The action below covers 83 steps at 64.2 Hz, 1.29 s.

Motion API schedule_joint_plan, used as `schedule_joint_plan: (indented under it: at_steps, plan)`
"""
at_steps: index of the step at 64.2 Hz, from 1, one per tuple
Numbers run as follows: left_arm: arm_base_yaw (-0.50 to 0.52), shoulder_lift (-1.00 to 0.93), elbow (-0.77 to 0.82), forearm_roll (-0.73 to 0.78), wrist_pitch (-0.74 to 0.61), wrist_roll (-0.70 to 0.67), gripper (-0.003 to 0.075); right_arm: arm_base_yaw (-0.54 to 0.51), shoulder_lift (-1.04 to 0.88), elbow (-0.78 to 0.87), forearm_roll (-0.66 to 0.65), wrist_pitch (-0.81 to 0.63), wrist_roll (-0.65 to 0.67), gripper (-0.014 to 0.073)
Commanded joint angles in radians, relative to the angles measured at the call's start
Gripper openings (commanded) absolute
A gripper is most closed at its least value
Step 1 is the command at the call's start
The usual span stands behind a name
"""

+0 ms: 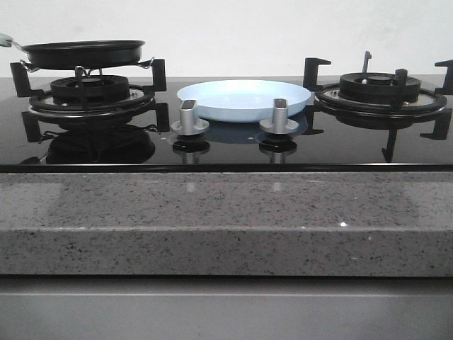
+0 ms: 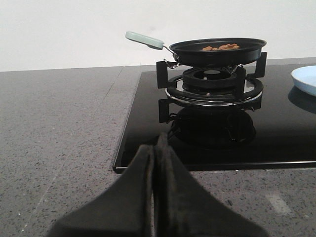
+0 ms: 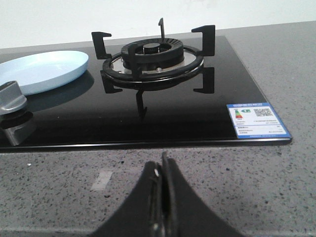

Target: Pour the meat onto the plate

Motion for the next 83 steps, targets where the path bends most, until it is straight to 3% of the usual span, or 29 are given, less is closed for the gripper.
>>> schedule_joint_plan:
  at_steps: [1,8,16,28,37,54,58,62,67,71,74,76,79,81,83]
  plan:
    - [-0.005,-0.016,0.006,-0.008,-0.082,-0.01,-0.002,-0.006,-0.016,-0.004,-0.01,-0.078,-0.002,-0.0061]
    - [-0.005,-0.016,0.006,-0.008,-0.098,-0.01,-0.002,-0.006,-0.016,-0.004,-0.01,-0.085,-0.002,-0.0061]
    - [-0.005,-0.016,0.002,-0.114,-0.142,-0.01,-0.002,-0.006,-0.016,-0.027,-0.01,-0.081,-0.002,-0.0061]
    - [-0.005,0.013,-0.136,-0.182,-0.131,-0.01,-0.0021,-0.006,0.024,-0.217,-0.051,0.043,-0.002,-0.0061]
    - [-0.005,0.22,-0.382,-0.14,0.048,-0.01,-0.002,-0.006,0.254,-0.451,-0.118,0.153,-0.003,-0.0061]
    - [-0.005,0.583,-0.596,-0.133,0.054,-0.008,-0.002,-0.004,0.615,-0.651,-0.112,0.16,-0.003,-0.0057]
    - [-0.005,0.611,-0.609,-0.133,0.045,-0.008,-0.002,-0.004,0.65,-0.662,-0.11,0.159,-0.003,-0.0027]
    - [-0.005,0.624,-0.609,-0.131,0.045,0.002,-0.0004,-0.004,0.661,-0.662,-0.102,0.152,-0.003,0.0072]
    - [-0.005,0.627,-0.609,-0.127,0.047,0.002,0.0099,-0.004,0.66,-0.662,-0.095,0.152,-0.003,0.0302]
    - [-0.005,0.627,-0.609,-0.125,0.045,0.002,0.0258,-0.004,0.66,-0.662,-0.089,0.151,-0.003,0.0512]
    - [-0.005,0.627,-0.609,-0.125,0.045,0.002,0.0442,-0.004,0.66,-0.661,-0.089,0.151,-0.003,0.0647]
    - [-0.005,0.627,-0.609,-0.125,0.045,0.002,0.0552,-0.004,0.66,-0.66,-0.09,0.151,-0.003,0.066]
    - [-0.005,0.627,-0.609,-0.125,0.045,0.002,0.0655,-0.004,0.66,-0.66,-0.09,0.152,-0.003,0.0643]
    - [-0.005,0.627,-0.609,-0.125,0.045,0.002,0.0703,-0.004,0.66,-0.66,-0.09,0.15,-0.003,0.0636]
    - [-0.005,0.627,-0.609,-0.127,0.045,0.002,0.0702,-0.004,0.66,-0.66,-0.09,0.146,-0.003,0.0629]
